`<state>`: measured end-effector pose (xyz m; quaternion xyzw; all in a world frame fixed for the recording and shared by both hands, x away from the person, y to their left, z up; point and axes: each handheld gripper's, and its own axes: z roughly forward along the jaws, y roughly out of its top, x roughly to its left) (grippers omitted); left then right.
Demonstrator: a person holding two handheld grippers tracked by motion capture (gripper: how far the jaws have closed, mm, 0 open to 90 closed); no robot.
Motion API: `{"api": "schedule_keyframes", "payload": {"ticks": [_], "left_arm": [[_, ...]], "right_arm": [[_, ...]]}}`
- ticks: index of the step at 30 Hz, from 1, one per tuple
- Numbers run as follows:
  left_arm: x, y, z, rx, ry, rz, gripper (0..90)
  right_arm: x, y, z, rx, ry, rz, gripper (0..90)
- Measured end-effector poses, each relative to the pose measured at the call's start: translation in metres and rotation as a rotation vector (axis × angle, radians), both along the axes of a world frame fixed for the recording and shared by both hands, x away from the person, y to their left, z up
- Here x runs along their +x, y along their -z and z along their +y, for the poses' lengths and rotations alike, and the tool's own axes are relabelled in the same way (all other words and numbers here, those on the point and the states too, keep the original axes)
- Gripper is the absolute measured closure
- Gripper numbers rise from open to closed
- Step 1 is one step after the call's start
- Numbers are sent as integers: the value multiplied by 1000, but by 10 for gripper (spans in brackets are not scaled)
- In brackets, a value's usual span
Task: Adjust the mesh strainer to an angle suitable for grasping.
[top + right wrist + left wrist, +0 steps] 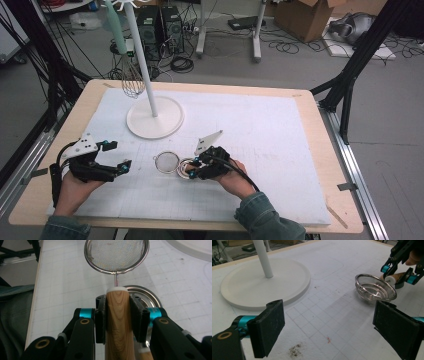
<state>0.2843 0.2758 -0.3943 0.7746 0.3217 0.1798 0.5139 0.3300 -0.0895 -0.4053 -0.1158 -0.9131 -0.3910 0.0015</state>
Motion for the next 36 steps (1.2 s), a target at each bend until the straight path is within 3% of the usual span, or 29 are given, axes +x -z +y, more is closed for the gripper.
{"api": "schedule_keyframes", "payload": {"ticks": [27, 36], "left_arm": [[1, 1, 0, 1, 1, 3, 110], [2, 3, -1, 2, 4, 12, 110]], "right_arm": [[-16, 29, 51, -86, -170, 15, 690], [-16, 30, 51, -77, -173, 18, 677]]}}
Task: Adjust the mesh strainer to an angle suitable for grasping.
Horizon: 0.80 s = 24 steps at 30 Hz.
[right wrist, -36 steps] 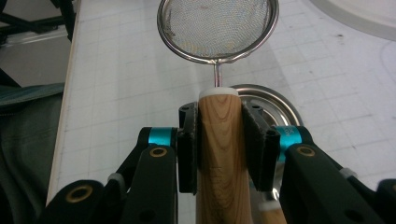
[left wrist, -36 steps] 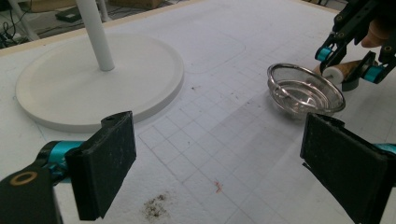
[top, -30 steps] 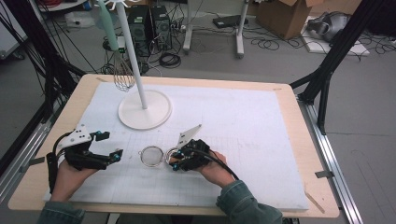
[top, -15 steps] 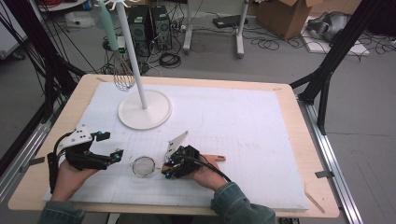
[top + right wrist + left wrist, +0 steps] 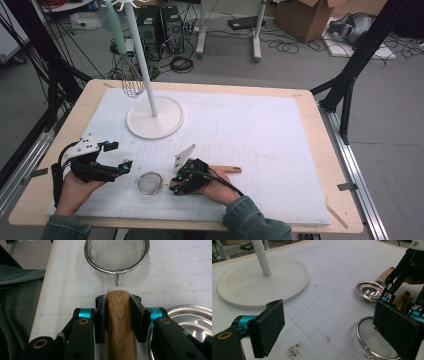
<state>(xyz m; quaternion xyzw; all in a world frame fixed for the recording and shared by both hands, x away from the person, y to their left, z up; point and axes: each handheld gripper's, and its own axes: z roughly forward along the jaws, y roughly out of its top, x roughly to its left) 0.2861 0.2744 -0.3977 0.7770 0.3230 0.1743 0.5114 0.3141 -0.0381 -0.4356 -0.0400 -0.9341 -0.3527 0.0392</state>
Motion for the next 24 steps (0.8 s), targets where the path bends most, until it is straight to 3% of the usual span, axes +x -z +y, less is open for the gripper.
{"api": "schedule_keyframes", "payload": {"ticks": [13, 24], "left_arm": [[0, 0, 0, -1, 6, -1, 110], [1, 0, 0, 0, 13, -2, 110]], "right_arm": [[-2, -5, -4, 31, 25, -3, 583], [-1, -16, -23, 107, 81, 4, 546]]}}
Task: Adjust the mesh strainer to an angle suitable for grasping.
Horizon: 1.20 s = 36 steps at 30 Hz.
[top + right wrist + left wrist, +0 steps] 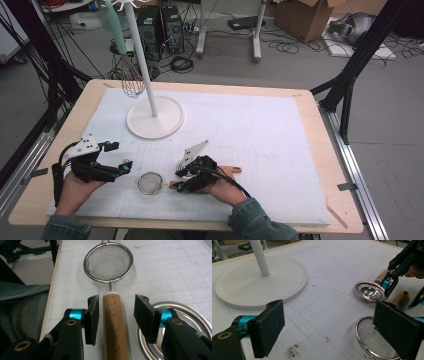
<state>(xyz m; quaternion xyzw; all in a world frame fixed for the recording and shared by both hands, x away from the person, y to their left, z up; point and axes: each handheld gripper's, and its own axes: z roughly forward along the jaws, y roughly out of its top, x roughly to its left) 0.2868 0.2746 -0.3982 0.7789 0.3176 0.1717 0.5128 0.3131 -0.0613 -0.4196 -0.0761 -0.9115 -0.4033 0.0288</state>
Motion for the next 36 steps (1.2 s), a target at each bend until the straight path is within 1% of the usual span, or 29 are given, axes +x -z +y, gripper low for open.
{"api": "schedule_keyframes", "payload": {"ticks": [4, 9, 11, 13, 16, 21, 29, 30, 31, 32, 34, 36], "left_arm": [[0, 0, -2, -1, 7, 3, 110], [-1, 0, -4, 3, 12, 1, 110], [-1, 0, -4, 3, 14, 0, 110], [-1, 0, -4, 3, 16, -1, 110], [-1, 0, -5, 2, 19, 2, 110], [-1, 1, -8, 3, 47, 2, 110], [-3, 1, -17, 11, 94, -1, 112], [-3, 1, -19, 11, 99, -2, 114], [-4, 1, -20, 14, 103, -5, 116], [-5, 1, -23, 19, 116, -8, 119], [-6, 2, -27, 25, 133, -8, 125], [-6, 3, -32, 29, 153, 1, 133]], "right_arm": [[-1, -3, -10, 19, 27, -1, 516], [0, -5, -24, 37, 68, 15, 473], [0, -5, -30, 44, 79, 12, 455], [-2, -6, -34, 55, 95, 16, 449], [-3, -7, -40, 55, 107, 8, 446], [-6, -8, -49, 69, 125, 7, 444], [-12, -2, -62, 57, 152, 18, 448], [-13, -1, -64, 57, 159, 14, 449], [-14, -1, -66, 55, 162, 21, 450], [-15, 0, -67, 58, 165, 23, 451], [-18, 1, -70, 50, 165, 22, 454], [-20, 3, -73, 53, 167, 21, 457]]}}
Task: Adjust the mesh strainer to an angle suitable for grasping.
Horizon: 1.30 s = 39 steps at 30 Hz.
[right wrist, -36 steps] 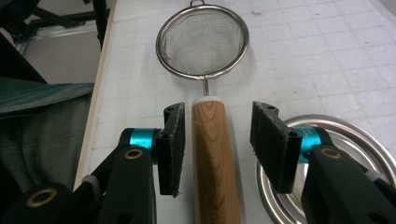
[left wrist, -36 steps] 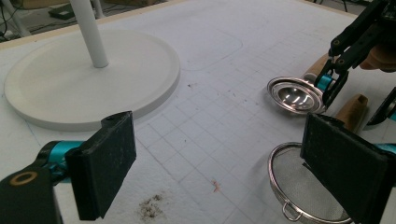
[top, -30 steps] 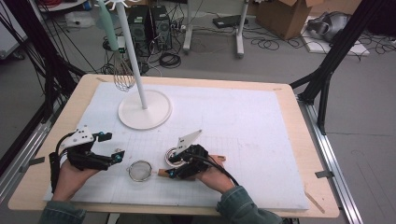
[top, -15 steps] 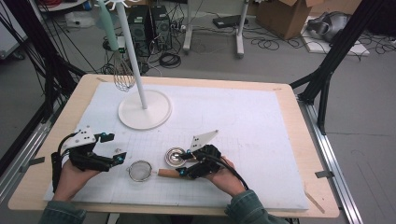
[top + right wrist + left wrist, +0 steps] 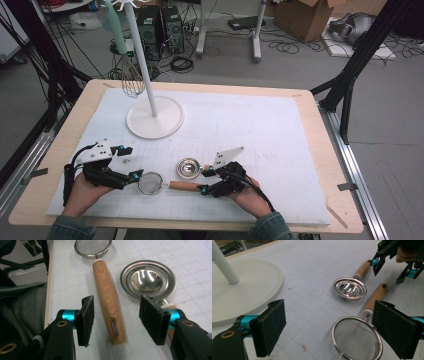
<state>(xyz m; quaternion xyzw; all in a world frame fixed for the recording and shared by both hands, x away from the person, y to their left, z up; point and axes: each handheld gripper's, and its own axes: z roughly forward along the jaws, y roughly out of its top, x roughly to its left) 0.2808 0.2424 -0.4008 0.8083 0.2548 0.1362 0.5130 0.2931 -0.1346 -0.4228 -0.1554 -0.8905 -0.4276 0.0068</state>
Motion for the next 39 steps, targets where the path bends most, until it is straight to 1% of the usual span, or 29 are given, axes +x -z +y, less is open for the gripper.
{"api": "schedule_keyframes", "payload": {"ticks": [6, 10, 12, 17, 20, 21, 25, 29, 31, 32, 33, 36, 38, 39], "left_arm": [[-2, 1, -13, 11, 62, 9, 162], [-2, -1, -19, 15, 95, 16, 191], [-1, -1, -22, 37, 117, 17, 209], [0, -1, -29, 43, 149, 25, 228], [1, -3, -33, 42, 158, 25, 230], [1, -3, -33, 44, 158, 27, 231], [2, -5, -36, 48, 165, 24, 233], [4, -5, -37, 61, 175, 24, 232], [4, -5, -38, 57, 178, 28, 233], [4, -6, -38, 67, 183, 26, 234], [4, -5, -39, 59, 184, 29, 234], [3, -6, -41, 59, 189, 28, 235], [4, -6, -42, 69, 194, 26, 235], [4, -7, -42, 65, 198, 26, 236]], "right_arm": [[-4, 7, -5, -9, 4, -2, 487], [-5, 13, -4, -30, -1, -7, 505], [-6, 15, -2, -40, -7, -6, 511], [-5, 18, 4, -67, -28, -39, 553], [-4, 19, 8, -88, -41, -57, 588], [-3, 21, 10, -98, -56, -71, 596], [-1, 20, 11, -105, -60, -91, 636], [1, 19, 13, -118, -82, -105, 667], [3, 18, 16, -132, -102, -108, 668], [3, 18, 17, -136, -111, -107, 669], [4, 17, 17, -140, -112, -108, 671], [5, 17, 17, -140, -120, -100, 683], [5, 16, 17, -139, -129, -94, 712], [6, 16, 17, -137, -132, -93, 712]]}}
